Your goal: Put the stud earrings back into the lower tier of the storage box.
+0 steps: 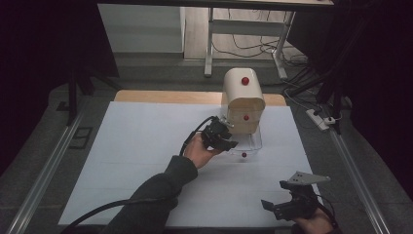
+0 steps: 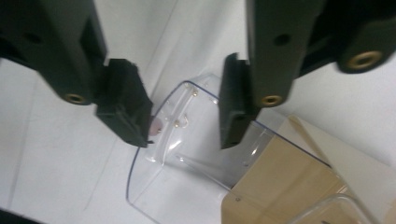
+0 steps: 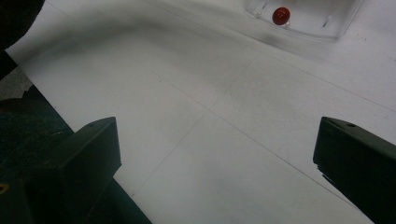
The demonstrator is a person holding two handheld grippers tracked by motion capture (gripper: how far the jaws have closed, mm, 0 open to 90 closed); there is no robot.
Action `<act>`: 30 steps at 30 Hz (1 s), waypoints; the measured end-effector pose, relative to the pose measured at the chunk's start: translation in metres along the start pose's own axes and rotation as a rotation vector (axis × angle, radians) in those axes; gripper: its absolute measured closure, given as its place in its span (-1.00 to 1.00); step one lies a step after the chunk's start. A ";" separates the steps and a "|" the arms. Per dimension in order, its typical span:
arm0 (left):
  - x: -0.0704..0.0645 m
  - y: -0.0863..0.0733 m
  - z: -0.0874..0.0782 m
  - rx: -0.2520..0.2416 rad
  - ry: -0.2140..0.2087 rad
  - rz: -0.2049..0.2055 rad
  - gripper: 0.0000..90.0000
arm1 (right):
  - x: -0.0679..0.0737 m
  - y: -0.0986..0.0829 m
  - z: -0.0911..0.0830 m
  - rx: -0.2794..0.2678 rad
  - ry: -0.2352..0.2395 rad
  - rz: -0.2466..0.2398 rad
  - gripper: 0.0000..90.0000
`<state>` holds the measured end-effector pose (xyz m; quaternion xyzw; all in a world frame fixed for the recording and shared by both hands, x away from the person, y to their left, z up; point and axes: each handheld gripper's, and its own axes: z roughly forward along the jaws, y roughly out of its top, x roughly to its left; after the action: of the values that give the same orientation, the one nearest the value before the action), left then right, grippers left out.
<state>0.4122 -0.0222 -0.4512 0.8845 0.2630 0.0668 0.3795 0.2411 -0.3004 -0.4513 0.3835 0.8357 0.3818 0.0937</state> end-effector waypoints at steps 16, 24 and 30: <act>0.013 -0.040 -0.037 -0.001 -0.138 -0.066 -0.72 | 0.000 0.000 0.001 0.006 -0.004 0.001 -0.99; 0.016 -0.062 -0.057 -0.027 -0.134 -0.106 -0.92 | 0.000 0.001 0.001 0.009 -0.006 0.003 -0.99; 0.015 -0.077 -0.071 -0.021 -0.113 -0.105 -1.00 | 0.001 0.001 0.001 0.011 -0.010 0.001 -0.99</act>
<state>0.3707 0.0749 -0.4574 0.8677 0.2866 -0.0005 0.4061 0.2413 -0.2994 -0.4513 0.3862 0.8372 0.3752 0.0956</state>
